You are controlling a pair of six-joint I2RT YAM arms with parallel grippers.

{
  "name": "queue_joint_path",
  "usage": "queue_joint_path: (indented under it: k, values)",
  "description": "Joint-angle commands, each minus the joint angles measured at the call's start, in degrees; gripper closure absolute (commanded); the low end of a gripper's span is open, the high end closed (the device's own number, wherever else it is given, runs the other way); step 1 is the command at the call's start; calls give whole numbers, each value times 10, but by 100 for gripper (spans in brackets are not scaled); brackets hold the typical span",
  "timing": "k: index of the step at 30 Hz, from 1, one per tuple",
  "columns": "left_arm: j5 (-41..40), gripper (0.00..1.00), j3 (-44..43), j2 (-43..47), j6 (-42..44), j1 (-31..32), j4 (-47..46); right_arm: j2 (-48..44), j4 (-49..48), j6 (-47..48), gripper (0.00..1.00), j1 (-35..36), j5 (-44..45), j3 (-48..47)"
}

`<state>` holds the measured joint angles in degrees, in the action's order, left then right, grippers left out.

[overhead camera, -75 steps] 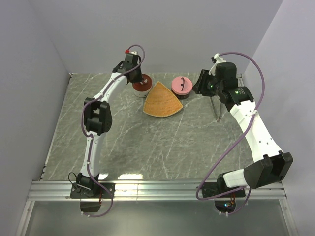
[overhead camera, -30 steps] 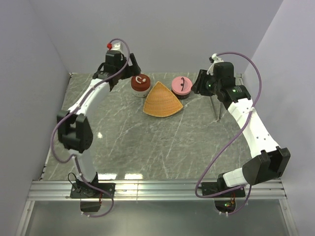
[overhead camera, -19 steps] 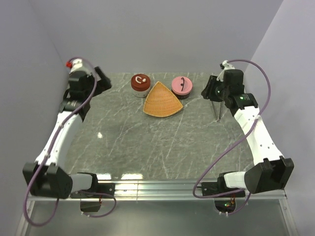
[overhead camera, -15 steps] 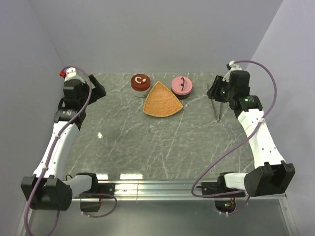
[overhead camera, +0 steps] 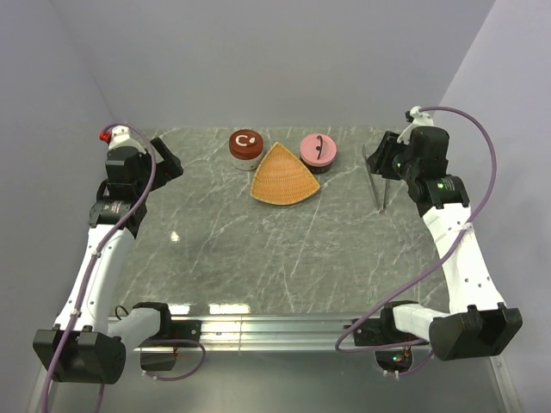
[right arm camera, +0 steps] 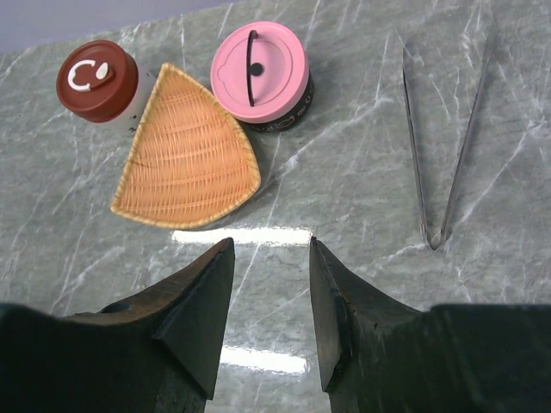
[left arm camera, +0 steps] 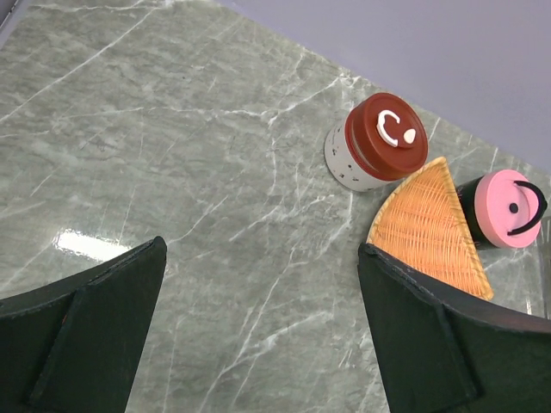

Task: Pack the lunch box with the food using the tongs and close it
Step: Put the lid back on the lunch box

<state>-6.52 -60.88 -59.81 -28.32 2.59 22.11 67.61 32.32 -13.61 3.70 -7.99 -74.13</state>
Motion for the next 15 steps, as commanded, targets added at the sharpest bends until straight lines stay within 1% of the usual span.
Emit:
queue_joint_path:
  k: [1,7,15]
  values:
    - [-9,1,-24,3,7,-1,-2,-24,-22,2,52,-4,6,13]
    - [-11,0,-24,6,13,-1,-8,-26,-25,-5,52,-5,4,12]
    - [5,1,-28,-5,18,-1,-12,-20,-24,-7,52,-4,7,4]
